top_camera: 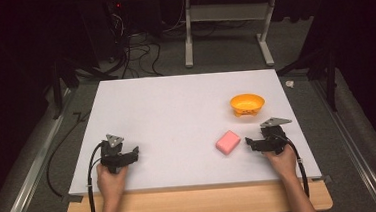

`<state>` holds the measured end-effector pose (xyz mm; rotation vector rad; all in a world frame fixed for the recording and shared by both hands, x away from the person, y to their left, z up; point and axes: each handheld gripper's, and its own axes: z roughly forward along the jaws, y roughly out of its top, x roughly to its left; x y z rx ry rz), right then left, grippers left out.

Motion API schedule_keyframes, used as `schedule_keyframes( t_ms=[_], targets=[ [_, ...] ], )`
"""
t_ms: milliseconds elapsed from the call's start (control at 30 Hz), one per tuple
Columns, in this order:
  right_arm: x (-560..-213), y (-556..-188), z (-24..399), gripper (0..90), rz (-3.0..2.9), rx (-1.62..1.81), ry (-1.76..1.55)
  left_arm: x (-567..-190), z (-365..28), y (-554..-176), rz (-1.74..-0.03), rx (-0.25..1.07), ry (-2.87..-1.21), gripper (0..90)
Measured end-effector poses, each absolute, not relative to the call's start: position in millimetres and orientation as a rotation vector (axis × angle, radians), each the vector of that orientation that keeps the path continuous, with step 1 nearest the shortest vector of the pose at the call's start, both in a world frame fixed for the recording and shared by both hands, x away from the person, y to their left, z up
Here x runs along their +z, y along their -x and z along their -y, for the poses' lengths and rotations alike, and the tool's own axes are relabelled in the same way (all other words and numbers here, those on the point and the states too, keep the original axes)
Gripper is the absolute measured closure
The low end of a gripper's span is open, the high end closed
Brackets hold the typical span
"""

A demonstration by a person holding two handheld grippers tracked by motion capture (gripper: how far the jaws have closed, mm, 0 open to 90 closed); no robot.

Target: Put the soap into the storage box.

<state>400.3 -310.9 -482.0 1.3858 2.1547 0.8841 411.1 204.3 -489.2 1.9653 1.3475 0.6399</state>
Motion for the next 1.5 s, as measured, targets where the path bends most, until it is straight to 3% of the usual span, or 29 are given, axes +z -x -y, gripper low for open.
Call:
schedule_keyframes(
  t_ms=[1033,1233,1500],
  targets=[
    [-481.3,-401.1,311.0,22.2,-2.16,0.88,-1.39,-489.0,-203.5,-410.3,-1.34,0.655,-1.97,21.8],
    [-481.1,-402.0,310.3,16.5,-2.142,0.853,-1.414,-489.0,-203.7,-410.6,-1.343,0.649,-1.967,21.7],
    [-474.9,-398.6,309.4,16.1,-2.126,0.874,-1.431,-489.0,-203.8,-410.6,-1.343,0.647,-1.969,21.7]
  ],
)
